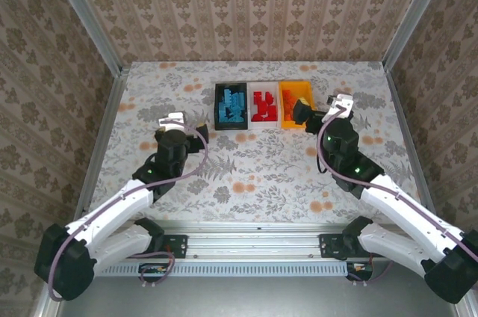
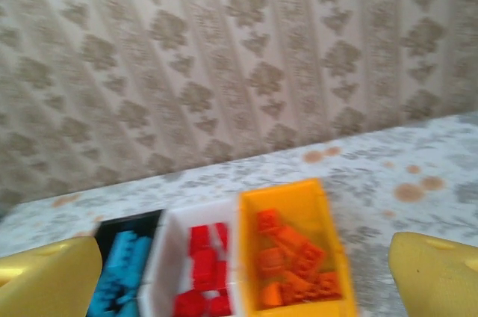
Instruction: Sort the legos into containers by color
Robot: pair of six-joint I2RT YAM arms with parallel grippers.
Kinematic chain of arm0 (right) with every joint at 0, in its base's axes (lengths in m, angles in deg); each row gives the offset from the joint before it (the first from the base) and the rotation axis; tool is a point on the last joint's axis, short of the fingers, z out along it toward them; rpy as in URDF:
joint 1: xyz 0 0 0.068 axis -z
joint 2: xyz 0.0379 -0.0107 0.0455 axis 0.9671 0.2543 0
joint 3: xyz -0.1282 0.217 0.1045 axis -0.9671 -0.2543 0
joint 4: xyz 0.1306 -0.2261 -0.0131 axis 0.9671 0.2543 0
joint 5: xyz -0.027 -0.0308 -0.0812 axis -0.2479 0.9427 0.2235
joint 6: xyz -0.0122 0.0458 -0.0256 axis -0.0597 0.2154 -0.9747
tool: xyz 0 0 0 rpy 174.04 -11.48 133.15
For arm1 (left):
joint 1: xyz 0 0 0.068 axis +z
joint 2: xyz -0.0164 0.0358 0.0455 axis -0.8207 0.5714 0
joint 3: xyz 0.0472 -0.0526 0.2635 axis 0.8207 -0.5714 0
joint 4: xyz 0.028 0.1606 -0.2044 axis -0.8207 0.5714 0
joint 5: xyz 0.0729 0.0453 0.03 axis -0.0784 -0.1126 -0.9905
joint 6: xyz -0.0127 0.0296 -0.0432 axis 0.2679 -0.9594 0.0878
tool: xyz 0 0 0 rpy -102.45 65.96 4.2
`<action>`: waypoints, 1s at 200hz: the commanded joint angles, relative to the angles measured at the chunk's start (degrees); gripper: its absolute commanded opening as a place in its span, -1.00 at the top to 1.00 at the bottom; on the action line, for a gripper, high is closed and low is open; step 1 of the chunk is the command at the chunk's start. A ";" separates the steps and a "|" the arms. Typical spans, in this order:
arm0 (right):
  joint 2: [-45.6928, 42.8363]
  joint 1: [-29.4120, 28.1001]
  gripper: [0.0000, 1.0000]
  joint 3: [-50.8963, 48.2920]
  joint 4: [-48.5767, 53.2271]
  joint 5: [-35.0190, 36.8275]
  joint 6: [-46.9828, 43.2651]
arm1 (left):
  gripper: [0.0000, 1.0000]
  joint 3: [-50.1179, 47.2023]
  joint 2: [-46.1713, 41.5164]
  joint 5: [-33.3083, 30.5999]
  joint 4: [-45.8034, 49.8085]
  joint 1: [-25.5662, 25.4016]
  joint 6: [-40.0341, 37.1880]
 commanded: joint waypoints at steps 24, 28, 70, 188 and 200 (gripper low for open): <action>-0.43 10.58 -1.00 -12.59 -18.55 -2.34 -5.99 | -0.99 -7.01 -1.04 19.95 -23.73 21.68 -16.89; -0.53 11.44 -1.00 -13.45 -19.30 -2.84 -6.18 | -1.00 -7.45 -0.91 20.47 -24.27 22.69 -17.92; -1.90 17.90 -1.00 -18.70 -22.40 -9.18 -9.53 | -1.00 -12.67 7.64 18.08 -29.29 26.75 -21.58; 17.82 24.08 -1.00 -25.97 -39.87 -26.17 -23.83 | -1.00 -7.19 32.77 23.74 -39.93 32.09 -20.03; 24.06 24.17 -1.00 -25.81 -46.46 -26.00 -24.20 | -1.00 -7.19 32.78 23.75 -39.98 32.08 -19.99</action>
